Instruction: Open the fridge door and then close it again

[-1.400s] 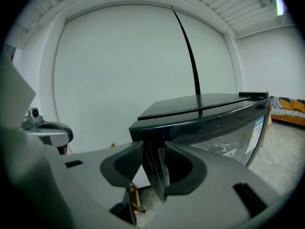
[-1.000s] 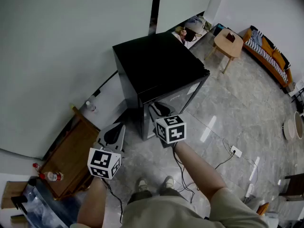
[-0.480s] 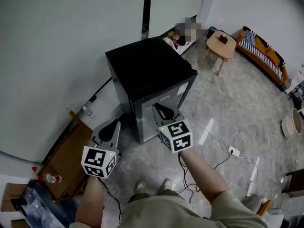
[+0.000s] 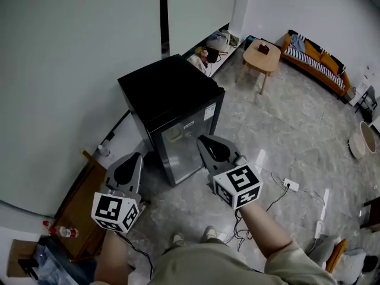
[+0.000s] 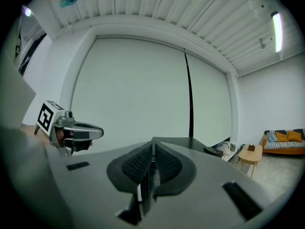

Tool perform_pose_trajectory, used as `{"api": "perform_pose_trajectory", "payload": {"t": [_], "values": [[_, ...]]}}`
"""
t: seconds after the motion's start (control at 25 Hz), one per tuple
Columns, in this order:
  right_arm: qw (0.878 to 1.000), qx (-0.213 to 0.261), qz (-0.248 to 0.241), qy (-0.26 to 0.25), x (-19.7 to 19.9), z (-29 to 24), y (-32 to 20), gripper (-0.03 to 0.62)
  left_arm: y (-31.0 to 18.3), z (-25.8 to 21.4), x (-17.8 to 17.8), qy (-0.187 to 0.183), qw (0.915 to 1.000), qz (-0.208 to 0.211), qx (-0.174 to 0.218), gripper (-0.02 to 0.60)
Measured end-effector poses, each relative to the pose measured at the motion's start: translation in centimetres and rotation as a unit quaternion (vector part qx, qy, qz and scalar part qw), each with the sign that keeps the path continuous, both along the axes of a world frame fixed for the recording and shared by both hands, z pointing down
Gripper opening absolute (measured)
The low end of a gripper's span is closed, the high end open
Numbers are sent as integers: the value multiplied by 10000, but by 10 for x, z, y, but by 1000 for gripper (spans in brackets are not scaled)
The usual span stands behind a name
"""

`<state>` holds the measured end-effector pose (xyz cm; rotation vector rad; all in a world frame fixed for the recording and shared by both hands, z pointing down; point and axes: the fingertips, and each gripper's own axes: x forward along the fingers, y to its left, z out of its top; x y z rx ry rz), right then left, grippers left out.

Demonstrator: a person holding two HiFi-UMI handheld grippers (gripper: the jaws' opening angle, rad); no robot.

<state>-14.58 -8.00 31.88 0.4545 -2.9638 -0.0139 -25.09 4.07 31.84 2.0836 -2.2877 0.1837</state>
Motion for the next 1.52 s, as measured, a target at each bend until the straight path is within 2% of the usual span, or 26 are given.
{"api": "perform_pose_trajectory", "payload": {"t": [0.16, 0.48, 0.76, 0.88, 1.04, 1.52], "values": [[9998, 50, 75, -193, 34, -23, 7, 9, 5, -25, 23, -77, 9997, 106, 187, 8], [9989, 324, 271, -205, 91, -42, 27, 5, 17, -55, 73, -106, 9979, 388, 503, 8], [9988, 128, 306, -346, 120, -43, 38, 3, 22, -39, 100, -171, 9980, 478, 368, 8], [9992, 162, 188, -314, 126, -40, 47, 3, 25, -34, 107, -147, 9982, 478, 335, 8], [9994, 308, 121, -22, 130, -31, 54, -3, 30, -30, 111, -134, 9984, 438, 317, 8], [9999, 136, -65, -84, 134, -29, 68, -3, 43, -34, 121, -213, 9985, 349, 362, 8]]}}
